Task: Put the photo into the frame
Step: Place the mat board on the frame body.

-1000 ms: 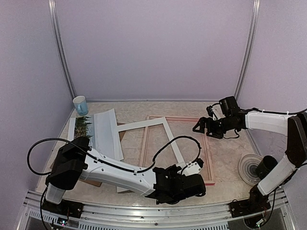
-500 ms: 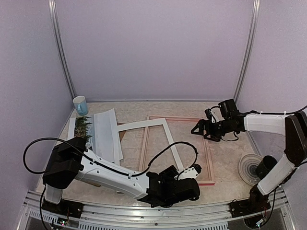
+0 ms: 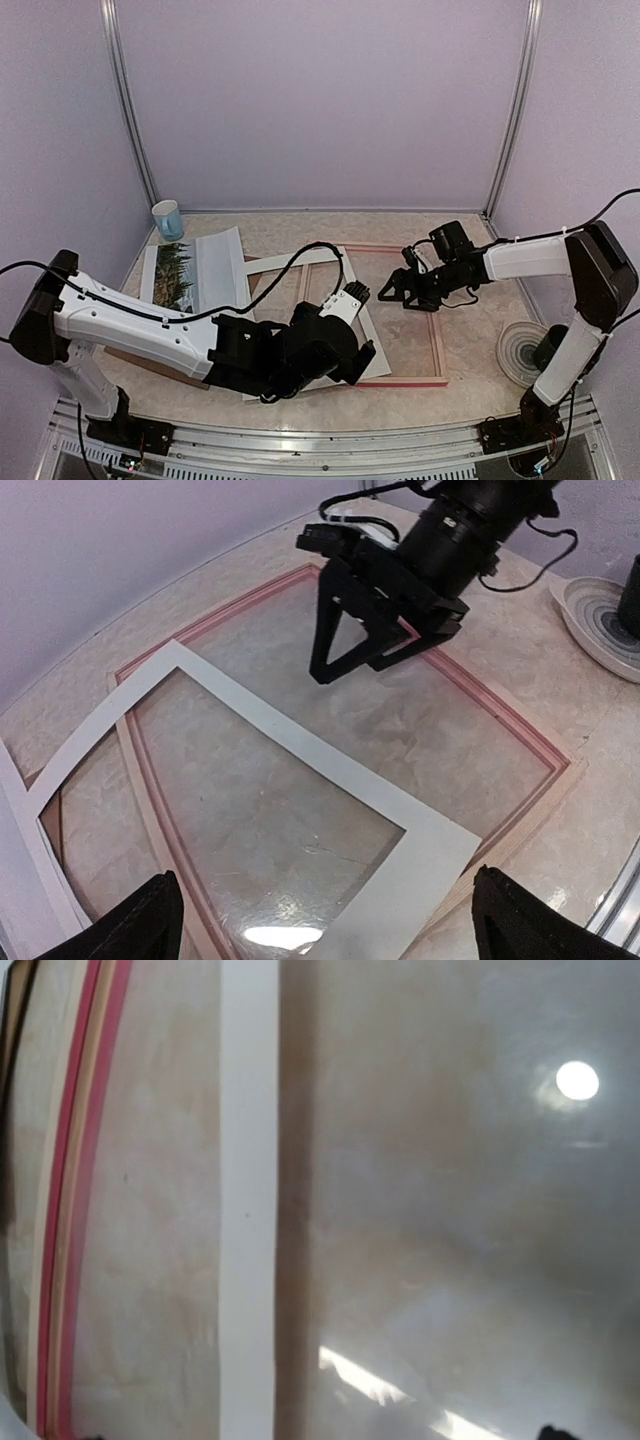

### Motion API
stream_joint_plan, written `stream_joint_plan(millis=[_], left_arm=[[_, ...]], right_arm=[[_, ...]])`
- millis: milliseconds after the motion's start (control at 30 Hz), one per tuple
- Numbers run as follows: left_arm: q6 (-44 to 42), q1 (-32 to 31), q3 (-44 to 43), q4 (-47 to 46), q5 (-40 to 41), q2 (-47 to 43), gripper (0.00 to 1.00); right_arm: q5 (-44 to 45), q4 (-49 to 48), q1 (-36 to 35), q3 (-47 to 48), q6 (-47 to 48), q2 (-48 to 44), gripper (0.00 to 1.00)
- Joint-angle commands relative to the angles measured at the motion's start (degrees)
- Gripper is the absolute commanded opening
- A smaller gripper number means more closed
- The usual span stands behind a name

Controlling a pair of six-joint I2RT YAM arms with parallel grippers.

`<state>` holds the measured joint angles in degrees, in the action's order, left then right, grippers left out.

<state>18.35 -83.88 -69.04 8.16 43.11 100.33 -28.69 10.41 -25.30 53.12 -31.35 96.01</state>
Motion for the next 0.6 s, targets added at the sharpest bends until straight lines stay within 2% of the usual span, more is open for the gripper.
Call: stream_joint_plan(millis=[0, 267, 400, 567], left_arm=[[10.1, 4.6, 7.1, 2.2, 0.2, -8.4, 0.99], [20.4, 12.6, 20.1, 5.2, -0.1, -25.6, 0.99], [23.0, 13.8, 22.8, 7.0, 0.5, -28.8, 0.99], [25.0, 13.7, 23.3, 8.5, 0.7, -27.9, 0.99]], right_arm=[[-1.9, -2.5, -1.3, 1.6, -0.9, 2.3, 0.92], [-4.8, -4.6, -3.5, 2.6, -1.7, 5.3, 0.9], [-5.9, -5.1, -4.4, 3.8, -2.2, 7.4, 0.9], [-6.6, -5.4, -5.3, 5.1, -2.8, 9.5, 0.89]])
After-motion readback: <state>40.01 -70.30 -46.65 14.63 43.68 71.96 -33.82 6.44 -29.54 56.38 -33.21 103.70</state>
